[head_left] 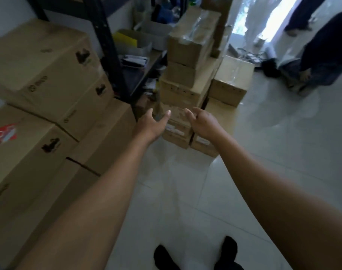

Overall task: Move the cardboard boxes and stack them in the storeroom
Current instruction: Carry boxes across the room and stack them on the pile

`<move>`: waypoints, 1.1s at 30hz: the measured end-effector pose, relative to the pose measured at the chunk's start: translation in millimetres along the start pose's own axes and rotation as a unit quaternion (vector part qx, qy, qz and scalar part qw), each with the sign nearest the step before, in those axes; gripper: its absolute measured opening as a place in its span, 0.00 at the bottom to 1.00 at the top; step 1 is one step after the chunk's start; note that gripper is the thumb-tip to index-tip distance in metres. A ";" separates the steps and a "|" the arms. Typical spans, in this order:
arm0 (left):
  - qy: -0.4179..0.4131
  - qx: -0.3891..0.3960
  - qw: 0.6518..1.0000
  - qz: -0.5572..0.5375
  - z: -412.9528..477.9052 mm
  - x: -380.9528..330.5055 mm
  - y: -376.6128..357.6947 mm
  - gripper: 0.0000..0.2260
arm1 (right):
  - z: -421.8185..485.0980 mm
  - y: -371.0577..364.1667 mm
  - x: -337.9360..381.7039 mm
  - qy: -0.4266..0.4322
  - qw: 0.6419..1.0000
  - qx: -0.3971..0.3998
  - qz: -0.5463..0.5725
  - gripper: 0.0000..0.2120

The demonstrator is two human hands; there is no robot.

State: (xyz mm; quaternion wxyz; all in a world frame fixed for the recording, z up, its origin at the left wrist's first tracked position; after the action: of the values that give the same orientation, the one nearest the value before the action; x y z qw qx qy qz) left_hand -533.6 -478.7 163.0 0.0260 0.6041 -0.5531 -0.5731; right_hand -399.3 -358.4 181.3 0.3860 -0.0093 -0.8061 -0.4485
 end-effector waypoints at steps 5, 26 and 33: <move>-0.024 0.022 0.999 0.043 5.1 -66.5 -70.8 0.38 | 6.7 62.7 -77.4 -0.041 0.998 -0.021 0.035 0.31; 0.005 0.022 0.999 0.043 88.5 -290.6 -306.9 0.36 | 153.7 291.3 -316.9 -0.045 0.998 -0.012 0.052 0.31; 0.040 0.000 0.999 0.002 209.7 -335.6 -332.9 0.36 | 279.5 319.3 -333.0 -0.040 0.998 0.005 0.052 0.32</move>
State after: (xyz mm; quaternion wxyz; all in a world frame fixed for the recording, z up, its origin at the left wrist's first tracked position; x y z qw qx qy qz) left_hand -382.1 10.7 92.5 0.0490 0.6255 -0.5527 -0.5485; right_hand -221.8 146.8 116.1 0.3766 -0.0677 -0.8213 -0.4232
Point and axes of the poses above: each hand's wrist, its own z-axis towards the middle knuckle, its own y-axis out of the back of the hand, x = y × z, the point moved 9 cm from there along z, towards the middle knuckle, and after that the axes turned 5 degrees about z, right-handed, at the moved point
